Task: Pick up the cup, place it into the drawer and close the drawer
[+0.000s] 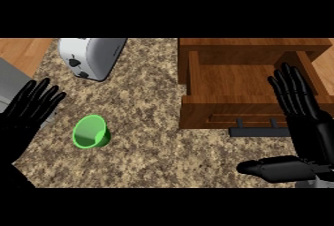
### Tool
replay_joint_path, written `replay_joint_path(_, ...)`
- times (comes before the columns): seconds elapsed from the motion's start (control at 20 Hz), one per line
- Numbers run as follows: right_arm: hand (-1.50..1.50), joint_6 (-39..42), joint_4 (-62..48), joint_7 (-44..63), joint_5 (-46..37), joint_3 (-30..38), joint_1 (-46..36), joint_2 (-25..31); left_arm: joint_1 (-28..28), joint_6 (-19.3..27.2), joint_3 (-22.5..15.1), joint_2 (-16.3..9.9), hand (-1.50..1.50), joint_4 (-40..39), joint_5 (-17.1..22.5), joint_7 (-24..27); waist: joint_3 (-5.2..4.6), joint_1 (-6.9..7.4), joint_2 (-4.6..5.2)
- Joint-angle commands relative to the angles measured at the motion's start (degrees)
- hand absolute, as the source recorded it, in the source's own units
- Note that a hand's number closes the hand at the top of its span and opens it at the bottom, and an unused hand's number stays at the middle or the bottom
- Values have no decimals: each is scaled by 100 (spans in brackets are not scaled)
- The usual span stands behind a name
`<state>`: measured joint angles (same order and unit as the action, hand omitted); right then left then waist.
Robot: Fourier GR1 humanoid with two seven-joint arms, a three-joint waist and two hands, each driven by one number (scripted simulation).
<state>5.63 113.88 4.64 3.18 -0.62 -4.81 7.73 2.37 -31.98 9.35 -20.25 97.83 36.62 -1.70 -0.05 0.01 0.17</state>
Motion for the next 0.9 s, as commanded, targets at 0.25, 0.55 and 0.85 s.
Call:
replay_joint_path(0.25,-150,16,-658,-14,-87,119,-718,-28,710,-411,2,162,-150,-1826,-1104,589,3,-12,-9)
replay_joint_path(0.55,-150,381,-526,-285,221,455,-410,180,975,-682,276,51,-150,-3261,-1884,1569,3,-34,-11)
replay_joint_path(0.85,-150,287,-524,-12,196,444,-758,169,1272,-666,191,-80,-150,-5117,-3180,3262,-4,-78,10)
